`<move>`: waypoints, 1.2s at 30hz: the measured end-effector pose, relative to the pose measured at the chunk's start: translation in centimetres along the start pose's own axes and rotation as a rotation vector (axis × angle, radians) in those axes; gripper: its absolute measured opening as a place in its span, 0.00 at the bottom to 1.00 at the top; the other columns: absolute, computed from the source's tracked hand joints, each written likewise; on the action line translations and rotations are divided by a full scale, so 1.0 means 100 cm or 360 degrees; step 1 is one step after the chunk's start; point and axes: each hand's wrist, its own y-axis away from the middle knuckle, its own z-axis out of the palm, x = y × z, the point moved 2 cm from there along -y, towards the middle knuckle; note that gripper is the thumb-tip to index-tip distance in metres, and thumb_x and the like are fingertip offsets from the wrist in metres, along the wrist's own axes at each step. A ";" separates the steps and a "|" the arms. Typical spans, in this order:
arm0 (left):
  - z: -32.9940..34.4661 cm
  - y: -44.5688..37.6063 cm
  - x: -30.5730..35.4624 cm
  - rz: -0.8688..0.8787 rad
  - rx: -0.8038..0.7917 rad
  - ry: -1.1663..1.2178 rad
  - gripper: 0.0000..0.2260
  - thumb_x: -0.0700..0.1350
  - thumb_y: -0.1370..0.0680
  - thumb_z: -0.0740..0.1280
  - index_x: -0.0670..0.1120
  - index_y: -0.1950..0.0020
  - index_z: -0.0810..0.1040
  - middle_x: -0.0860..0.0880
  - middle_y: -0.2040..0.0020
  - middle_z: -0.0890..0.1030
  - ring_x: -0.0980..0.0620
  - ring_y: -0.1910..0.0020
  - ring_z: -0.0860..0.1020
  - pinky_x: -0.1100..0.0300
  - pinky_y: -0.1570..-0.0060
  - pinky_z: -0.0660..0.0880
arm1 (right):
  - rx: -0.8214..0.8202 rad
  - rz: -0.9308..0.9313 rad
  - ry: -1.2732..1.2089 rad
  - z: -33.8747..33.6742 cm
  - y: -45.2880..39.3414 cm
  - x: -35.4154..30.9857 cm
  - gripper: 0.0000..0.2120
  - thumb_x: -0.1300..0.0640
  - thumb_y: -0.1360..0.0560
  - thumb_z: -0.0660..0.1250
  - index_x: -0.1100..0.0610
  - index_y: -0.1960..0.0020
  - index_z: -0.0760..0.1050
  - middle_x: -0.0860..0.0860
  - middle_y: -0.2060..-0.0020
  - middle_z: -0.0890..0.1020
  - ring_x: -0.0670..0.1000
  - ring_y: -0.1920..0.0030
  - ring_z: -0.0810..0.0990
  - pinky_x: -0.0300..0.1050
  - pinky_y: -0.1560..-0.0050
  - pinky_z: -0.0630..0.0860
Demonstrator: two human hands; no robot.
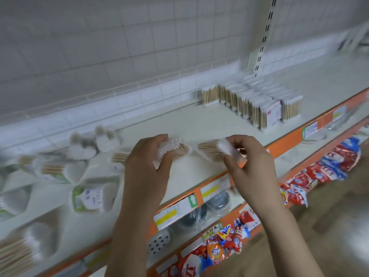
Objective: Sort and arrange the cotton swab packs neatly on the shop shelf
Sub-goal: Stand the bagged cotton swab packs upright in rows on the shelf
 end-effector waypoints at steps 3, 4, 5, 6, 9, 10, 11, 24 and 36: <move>0.009 -0.014 -0.009 -0.0005 0.0005 -0.0027 0.13 0.40 0.26 0.70 0.49 0.42 0.79 0.56 0.49 0.75 0.64 0.53 0.71 0.64 0.51 0.70 | -0.0024 -0.0024 0.0075 0.003 -0.012 0.002 0.12 0.64 0.27 0.67 0.59 0.44 0.75 0.51 0.50 0.78 0.50 0.49 0.76 0.45 0.49 0.73; 0.012 -0.018 -0.013 -0.0019 0.0007 -0.0037 0.14 0.41 0.26 0.69 0.49 0.42 0.79 0.56 0.49 0.74 0.65 0.54 0.70 0.64 0.51 0.70 | -0.0039 -0.0023 0.0084 0.005 -0.016 0.004 0.13 0.65 0.27 0.67 0.59 0.43 0.75 0.51 0.49 0.78 0.50 0.48 0.76 0.46 0.49 0.73; 0.016 -0.022 -0.015 -0.0032 0.0007 -0.0042 0.14 0.41 0.26 0.69 0.49 0.41 0.79 0.56 0.49 0.74 0.65 0.55 0.69 0.64 0.51 0.69 | -0.0059 -0.0023 0.0093 0.006 -0.019 0.007 0.13 0.65 0.27 0.67 0.59 0.43 0.75 0.51 0.49 0.78 0.50 0.48 0.75 0.47 0.48 0.73; 0.020 -0.025 -0.017 -0.0046 0.0004 -0.0043 0.14 0.41 0.26 0.69 0.49 0.40 0.78 0.56 0.49 0.74 0.65 0.55 0.69 0.65 0.52 0.69 | -0.0079 -0.0023 0.0101 0.008 -0.023 0.010 0.13 0.65 0.27 0.67 0.59 0.43 0.75 0.51 0.49 0.78 0.50 0.47 0.75 0.46 0.47 0.73; 0.034 -0.034 -0.016 -0.0076 0.0013 -0.0066 0.15 0.41 0.25 0.68 0.48 0.39 0.77 0.56 0.49 0.74 0.62 0.54 0.71 0.64 0.50 0.69 | -0.0095 -0.0042 0.0127 0.008 -0.035 0.021 0.13 0.65 0.27 0.67 0.59 0.42 0.75 0.51 0.48 0.78 0.50 0.46 0.76 0.40 0.46 0.70; 0.040 -0.038 -0.015 -0.0075 0.0025 -0.0083 0.15 0.41 0.26 0.68 0.47 0.39 0.77 0.56 0.49 0.74 0.60 0.54 0.72 0.63 0.51 0.70 | -0.0093 -0.0057 0.0141 0.008 -0.042 0.026 0.13 0.65 0.27 0.67 0.59 0.43 0.75 0.51 0.48 0.79 0.51 0.46 0.76 0.39 0.46 0.69; 0.047 -0.042 -0.014 -0.0077 0.0038 -0.0096 0.14 0.41 0.26 0.68 0.46 0.40 0.77 0.55 0.49 0.75 0.58 0.54 0.73 0.61 0.51 0.71 | -0.0095 -0.0078 0.0159 0.007 -0.049 0.032 0.13 0.65 0.27 0.67 0.59 0.43 0.75 0.51 0.48 0.79 0.52 0.46 0.76 0.38 0.47 0.68; 0.146 -0.070 0.014 -0.0179 0.0117 -0.0415 0.11 0.37 0.29 0.71 0.41 0.46 0.80 0.46 0.51 0.82 0.44 0.55 0.79 0.54 0.53 0.75 | -0.0414 -0.0637 0.0351 -0.010 -0.175 0.110 0.14 0.63 0.27 0.67 0.60 0.41 0.76 0.55 0.49 0.80 0.56 0.47 0.74 0.32 0.53 0.60; 0.169 -0.053 0.021 -0.0325 0.0155 -0.0666 0.18 0.33 0.29 0.68 0.42 0.40 0.78 0.44 0.41 0.77 0.44 0.43 0.76 0.62 0.43 0.67 | -0.0786 -0.1228 0.0640 0.032 -0.303 0.095 0.10 0.65 0.27 0.61 0.60 0.46 0.74 0.56 0.54 0.78 0.55 0.52 0.73 0.45 0.54 0.67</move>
